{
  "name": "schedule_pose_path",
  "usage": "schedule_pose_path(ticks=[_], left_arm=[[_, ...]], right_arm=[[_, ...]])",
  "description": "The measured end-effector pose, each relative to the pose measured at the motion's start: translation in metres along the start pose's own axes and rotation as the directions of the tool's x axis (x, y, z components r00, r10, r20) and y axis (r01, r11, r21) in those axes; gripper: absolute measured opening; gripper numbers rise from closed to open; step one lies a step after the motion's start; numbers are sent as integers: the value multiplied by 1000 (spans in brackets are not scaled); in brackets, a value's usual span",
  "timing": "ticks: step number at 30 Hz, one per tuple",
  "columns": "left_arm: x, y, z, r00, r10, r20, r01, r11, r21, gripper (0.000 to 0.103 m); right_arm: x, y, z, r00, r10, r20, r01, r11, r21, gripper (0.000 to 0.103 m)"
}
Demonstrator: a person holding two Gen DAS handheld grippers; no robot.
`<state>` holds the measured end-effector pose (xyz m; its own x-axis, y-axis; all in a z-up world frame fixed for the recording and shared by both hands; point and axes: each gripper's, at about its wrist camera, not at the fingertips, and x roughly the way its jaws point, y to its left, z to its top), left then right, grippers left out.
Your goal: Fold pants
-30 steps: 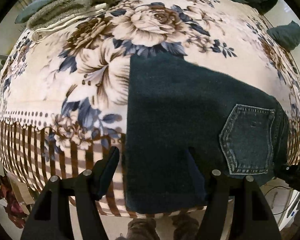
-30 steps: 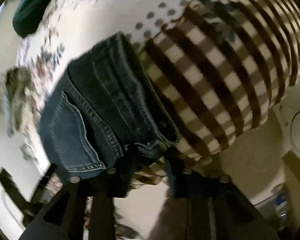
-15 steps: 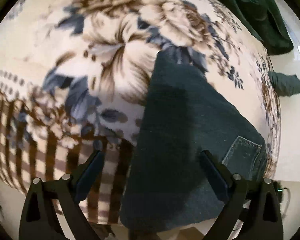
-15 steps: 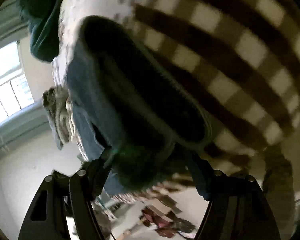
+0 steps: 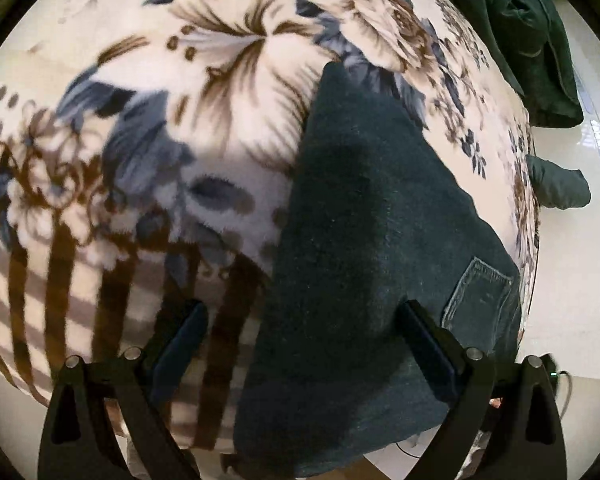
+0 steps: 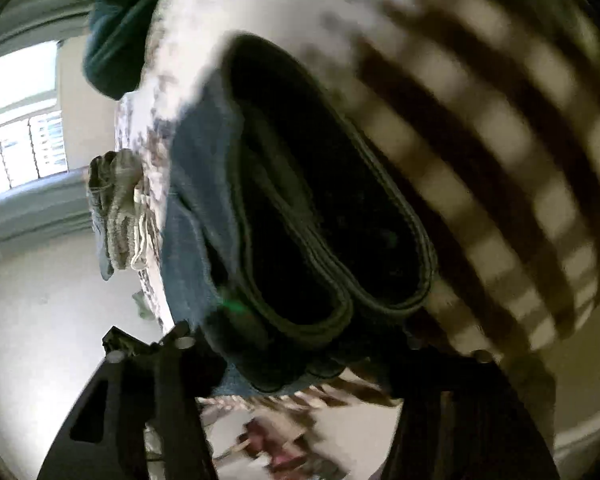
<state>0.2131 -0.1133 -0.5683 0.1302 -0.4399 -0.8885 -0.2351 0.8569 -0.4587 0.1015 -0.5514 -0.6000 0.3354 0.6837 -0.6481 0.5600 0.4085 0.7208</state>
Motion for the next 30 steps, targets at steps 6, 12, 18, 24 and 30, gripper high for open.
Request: schedule_pose_path(ticks=[6,12,18,24,30], left_arm=[[14,2,4,999,-38,-7,38,999,16,100],[21,6,9,996,-92,6,92,996,6,103],[15,15,9,987,-156,27,157,987,-39,103],[12,27,10,974,-224,28,225,971,-73,103],[13,29,12,971,-237,6,237,970,-57,103]], right_arm=[[23,-5,4,994,108,-8,-108,994,12,91],[30,24,10,985,169,23,-168,985,-43,96],[31,16,10,987,160,29,-159,987,-26,75],[17,-6,6,947,321,25,-322,944,79,86],[40,29,13,959,271,-81,-274,961,-30,103]])
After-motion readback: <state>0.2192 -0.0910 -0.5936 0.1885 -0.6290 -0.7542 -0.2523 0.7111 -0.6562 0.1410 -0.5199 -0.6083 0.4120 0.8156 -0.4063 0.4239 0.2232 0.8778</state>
